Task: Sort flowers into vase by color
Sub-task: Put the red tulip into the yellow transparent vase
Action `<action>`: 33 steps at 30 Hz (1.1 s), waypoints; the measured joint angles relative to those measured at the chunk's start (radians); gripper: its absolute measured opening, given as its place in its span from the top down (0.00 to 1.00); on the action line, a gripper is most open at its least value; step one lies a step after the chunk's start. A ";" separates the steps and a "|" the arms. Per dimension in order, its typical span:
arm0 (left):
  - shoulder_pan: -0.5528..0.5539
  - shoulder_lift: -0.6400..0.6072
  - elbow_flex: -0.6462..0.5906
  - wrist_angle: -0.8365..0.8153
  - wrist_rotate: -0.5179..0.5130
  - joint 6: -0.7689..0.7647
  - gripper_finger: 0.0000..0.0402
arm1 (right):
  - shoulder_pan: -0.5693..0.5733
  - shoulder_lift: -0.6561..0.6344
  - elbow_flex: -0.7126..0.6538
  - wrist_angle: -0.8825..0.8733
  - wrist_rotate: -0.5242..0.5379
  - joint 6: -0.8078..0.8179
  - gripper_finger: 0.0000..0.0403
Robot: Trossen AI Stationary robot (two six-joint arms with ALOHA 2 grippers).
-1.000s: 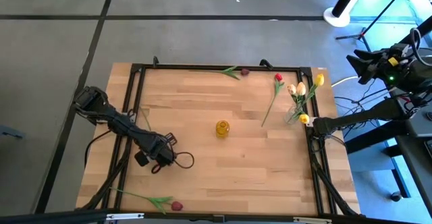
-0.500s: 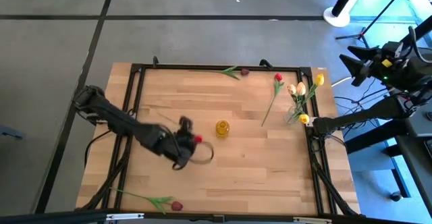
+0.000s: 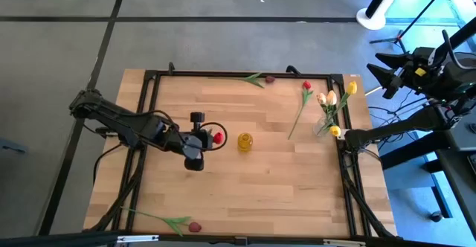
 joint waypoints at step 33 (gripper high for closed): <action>0.261 0.095 0.115 0.735 0.084 -0.037 1.00 | 0.000 0.000 0.000 -0.007 -0.089 0.065 0.33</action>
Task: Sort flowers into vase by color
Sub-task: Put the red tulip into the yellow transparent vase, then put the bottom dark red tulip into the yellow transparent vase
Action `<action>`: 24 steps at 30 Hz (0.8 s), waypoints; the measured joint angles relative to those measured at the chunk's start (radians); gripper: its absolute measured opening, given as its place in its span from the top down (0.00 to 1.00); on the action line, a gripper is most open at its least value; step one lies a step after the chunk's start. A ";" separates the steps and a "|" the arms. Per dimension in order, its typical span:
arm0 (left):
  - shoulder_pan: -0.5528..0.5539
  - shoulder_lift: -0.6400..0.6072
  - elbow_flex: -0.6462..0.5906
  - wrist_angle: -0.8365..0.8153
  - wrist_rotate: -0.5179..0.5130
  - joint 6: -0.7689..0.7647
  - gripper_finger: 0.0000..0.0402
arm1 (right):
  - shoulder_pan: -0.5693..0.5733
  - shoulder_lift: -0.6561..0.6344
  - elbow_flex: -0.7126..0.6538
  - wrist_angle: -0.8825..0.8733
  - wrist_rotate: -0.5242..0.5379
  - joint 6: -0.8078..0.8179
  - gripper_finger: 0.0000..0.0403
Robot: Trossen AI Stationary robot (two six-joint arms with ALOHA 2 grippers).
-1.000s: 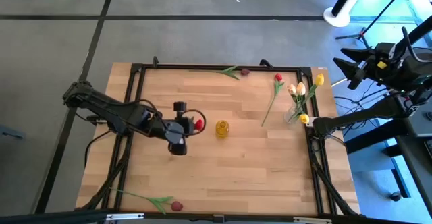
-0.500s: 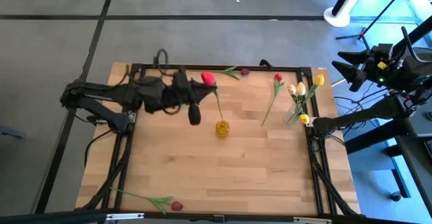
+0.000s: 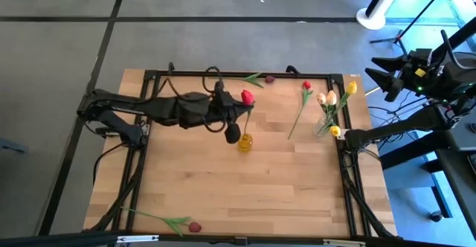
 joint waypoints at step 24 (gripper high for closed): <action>-0.073 0.045 0.056 -0.735 0.255 -0.226 0.60 | 0.000 0.023 0.000 -0.045 -0.137 0.019 0.33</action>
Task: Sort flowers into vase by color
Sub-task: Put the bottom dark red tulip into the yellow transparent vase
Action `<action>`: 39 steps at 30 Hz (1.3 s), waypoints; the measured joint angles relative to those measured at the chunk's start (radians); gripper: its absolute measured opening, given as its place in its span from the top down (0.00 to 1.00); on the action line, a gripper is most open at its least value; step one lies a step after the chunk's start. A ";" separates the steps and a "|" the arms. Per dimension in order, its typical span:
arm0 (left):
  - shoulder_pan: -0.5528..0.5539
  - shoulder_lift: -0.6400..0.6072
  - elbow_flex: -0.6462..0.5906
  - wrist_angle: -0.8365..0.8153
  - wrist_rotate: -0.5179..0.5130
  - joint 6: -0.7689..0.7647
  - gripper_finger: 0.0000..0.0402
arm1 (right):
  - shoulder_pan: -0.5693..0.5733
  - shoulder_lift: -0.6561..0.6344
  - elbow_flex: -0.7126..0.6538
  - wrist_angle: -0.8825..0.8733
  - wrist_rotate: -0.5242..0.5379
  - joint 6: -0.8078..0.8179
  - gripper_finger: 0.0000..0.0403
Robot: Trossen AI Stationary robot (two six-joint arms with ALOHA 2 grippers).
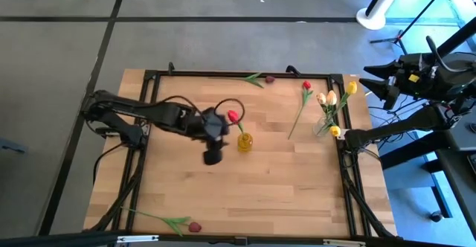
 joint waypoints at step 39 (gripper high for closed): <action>-0.799 0.402 -0.008 -0.235 0.391 -0.545 0.45 | 0.000 -0.001 0.000 -0.051 -0.017 -0.027 0.33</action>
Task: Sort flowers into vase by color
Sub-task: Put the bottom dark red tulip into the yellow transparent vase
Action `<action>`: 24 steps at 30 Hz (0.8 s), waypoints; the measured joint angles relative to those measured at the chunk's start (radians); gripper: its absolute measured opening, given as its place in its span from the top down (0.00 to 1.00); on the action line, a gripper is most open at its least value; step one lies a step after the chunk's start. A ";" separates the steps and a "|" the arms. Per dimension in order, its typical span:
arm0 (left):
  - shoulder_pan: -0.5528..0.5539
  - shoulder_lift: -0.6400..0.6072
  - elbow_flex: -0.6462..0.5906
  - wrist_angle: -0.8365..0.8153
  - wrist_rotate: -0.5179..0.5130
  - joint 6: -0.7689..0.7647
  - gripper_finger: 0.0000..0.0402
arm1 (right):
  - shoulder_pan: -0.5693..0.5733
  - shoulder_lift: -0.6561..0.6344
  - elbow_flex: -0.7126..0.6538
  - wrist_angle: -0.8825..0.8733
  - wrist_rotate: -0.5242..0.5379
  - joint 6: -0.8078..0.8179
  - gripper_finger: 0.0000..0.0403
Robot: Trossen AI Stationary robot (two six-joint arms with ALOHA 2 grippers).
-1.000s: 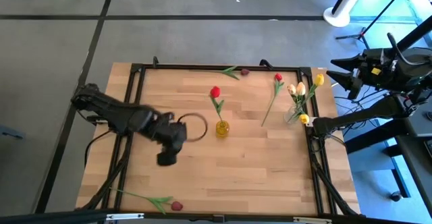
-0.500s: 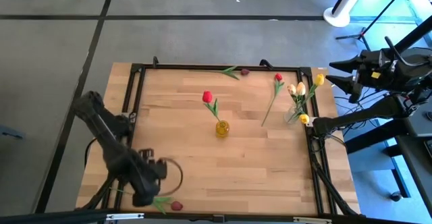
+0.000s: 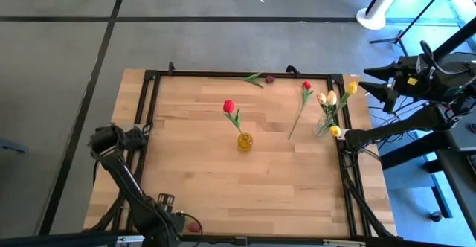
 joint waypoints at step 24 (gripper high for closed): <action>0.103 -0.003 -0.216 0.188 -0.089 0.154 0.97 | 0.000 0.000 0.000 0.003 -0.026 0.035 0.33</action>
